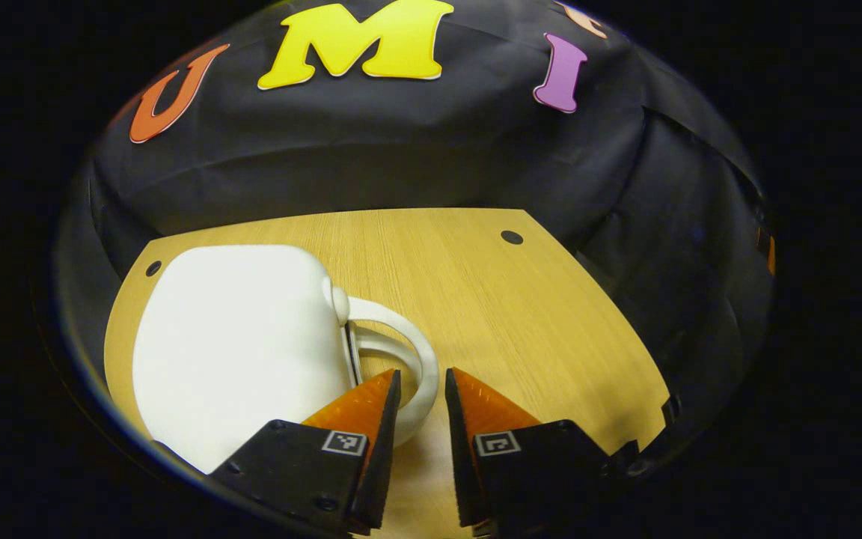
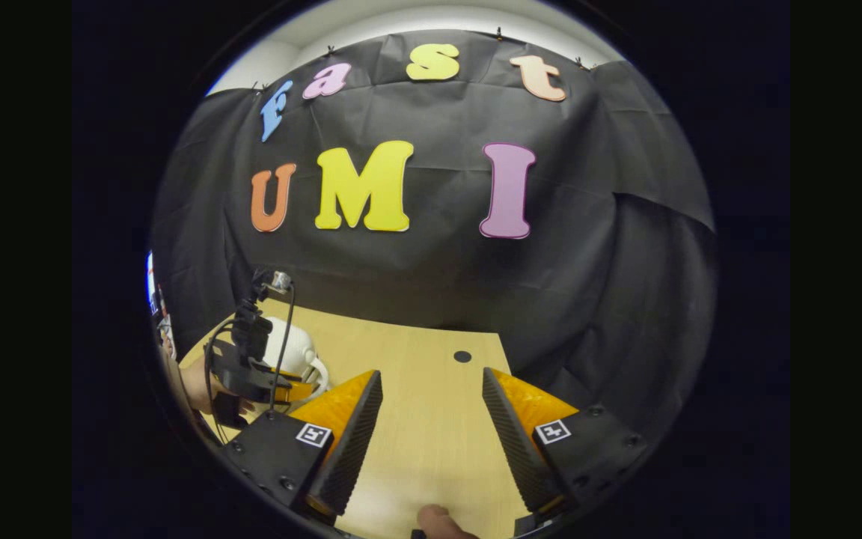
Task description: First open the suitcase, pack the skin care products into it, and then close the suitcase.
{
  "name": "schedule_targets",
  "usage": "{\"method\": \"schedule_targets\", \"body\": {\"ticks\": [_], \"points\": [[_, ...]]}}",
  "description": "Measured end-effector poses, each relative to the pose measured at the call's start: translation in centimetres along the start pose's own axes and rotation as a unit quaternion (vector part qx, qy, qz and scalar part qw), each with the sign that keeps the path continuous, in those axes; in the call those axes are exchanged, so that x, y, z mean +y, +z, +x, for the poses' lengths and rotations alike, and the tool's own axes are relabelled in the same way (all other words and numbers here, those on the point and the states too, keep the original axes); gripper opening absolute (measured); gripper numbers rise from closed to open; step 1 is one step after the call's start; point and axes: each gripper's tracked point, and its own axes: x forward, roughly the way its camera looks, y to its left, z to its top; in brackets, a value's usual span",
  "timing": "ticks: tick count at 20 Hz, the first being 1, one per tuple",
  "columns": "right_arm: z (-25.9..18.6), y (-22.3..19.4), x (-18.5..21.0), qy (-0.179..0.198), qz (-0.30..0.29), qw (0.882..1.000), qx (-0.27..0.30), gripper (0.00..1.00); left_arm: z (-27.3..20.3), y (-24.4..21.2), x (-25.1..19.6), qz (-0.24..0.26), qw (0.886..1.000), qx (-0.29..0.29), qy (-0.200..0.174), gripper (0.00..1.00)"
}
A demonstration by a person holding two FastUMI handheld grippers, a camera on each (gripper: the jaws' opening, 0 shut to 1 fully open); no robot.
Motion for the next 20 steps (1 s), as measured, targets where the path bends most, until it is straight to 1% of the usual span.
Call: {"method": "schedule_targets", "body": {"ticks": [1,2,3,4,5,7,9,10,11,13,14,15,17,20], "points": [[0.2,0.3,0.6,-0.002,0.004,1.000,-0.001,0.80,-1.3,1.8,-0.2,-0.004,1.000,-0.024,-0.006,0.49],[0.3,0.6,1.5,-0.004,0.004,1.000,-0.006,0.80,-3.1,3.5,-0.4,-0.008,0.999,-0.052,-0.010,0.55],[0.4,1.0,2.3,-0.007,0.000,1.000,-0.010,0.78,-4.8,5.3,-0.2,-0.007,0.997,-0.079,-0.007,0.73],[0.5,1.4,3.1,-0.009,-0.003,1.000,-0.013,0.80,-6.9,7.1,0.3,-0.006,0.994,-0.106,0.001,0.92],[0.6,1.9,4.0,-0.008,-0.003,1.000,-0.015,0.80,-9.0,8.6,1.0,-0.003,0.991,-0.131,0.011,0.98],[0.6,3.2,6.2,-0.002,-0.003,1.000,-0.027,0.80,-13.2,10.9,3.0,0.000,0.984,-0.175,0.042,0.99],[0.6,4.6,8.1,-0.003,-0.011,0.999,-0.043,0.78,-16.8,11.9,4.9,0.002,0.975,-0.209,0.074,0.98],[0.7,5.2,9.1,-0.003,-0.013,0.999,-0.049,0.80,-18.5,11.8,6.1,-0.004,0.972,-0.217,0.089,0.99],[0.7,5.7,10.1,-0.001,-0.011,0.998,-0.055,0.78,-19.8,11.2,7.4,-0.011,0.969,-0.219,0.111,0.98],[0.2,6.5,11.4,-0.007,-0.006,0.998,-0.066,0.80,-21.9,9.8,10.0,-0.022,0.962,-0.220,0.157,0.99],[-0.1,6.6,11.6,-0.017,-0.002,0.997,-0.072,0.80,-22.1,9.0,10.4,-0.022,0.961,-0.222,0.163,0.98],[-0.5,6.7,11.7,-0.025,0.004,0.996,-0.081,0.80,-22.3,8.4,10.6,-0.018,0.961,-0.226,0.160,0.98],[-1.3,6.7,12.9,-0.024,-0.005,0.995,-0.092,0.80,-22.3,7.0,11.3,-0.014,0.961,-0.223,0.160,0.98],[-1.2,5.8,14.2,-0.017,-0.014,0.996,-0.082,0.80,-23.0,7.0,11.6,-0.011,0.959,-0.233,0.158,0.98]]}}
